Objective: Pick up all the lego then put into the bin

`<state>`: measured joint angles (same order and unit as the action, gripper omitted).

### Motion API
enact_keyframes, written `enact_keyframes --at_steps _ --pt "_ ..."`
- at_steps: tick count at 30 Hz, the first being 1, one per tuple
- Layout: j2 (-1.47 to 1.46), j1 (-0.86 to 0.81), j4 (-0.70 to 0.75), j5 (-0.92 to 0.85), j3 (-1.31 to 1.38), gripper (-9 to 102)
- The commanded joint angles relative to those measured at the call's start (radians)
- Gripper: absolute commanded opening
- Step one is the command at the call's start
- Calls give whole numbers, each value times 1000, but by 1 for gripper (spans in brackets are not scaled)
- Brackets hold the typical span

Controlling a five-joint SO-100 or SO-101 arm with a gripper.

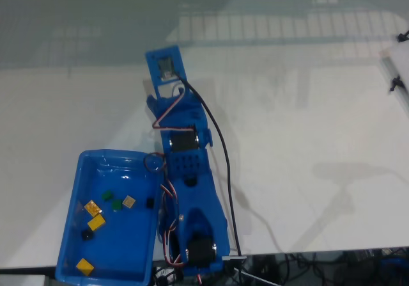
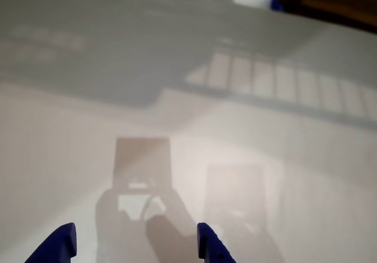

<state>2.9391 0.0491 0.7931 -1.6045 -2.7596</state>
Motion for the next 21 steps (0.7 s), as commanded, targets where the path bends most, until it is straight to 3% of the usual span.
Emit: enact_keyframes --at_steps 1,8,21 --pt "78 -63 -28 -6 -80 28" --pt "278 -140 -37 6 -336 28" --pt "385 -160 330 41 -341 23"
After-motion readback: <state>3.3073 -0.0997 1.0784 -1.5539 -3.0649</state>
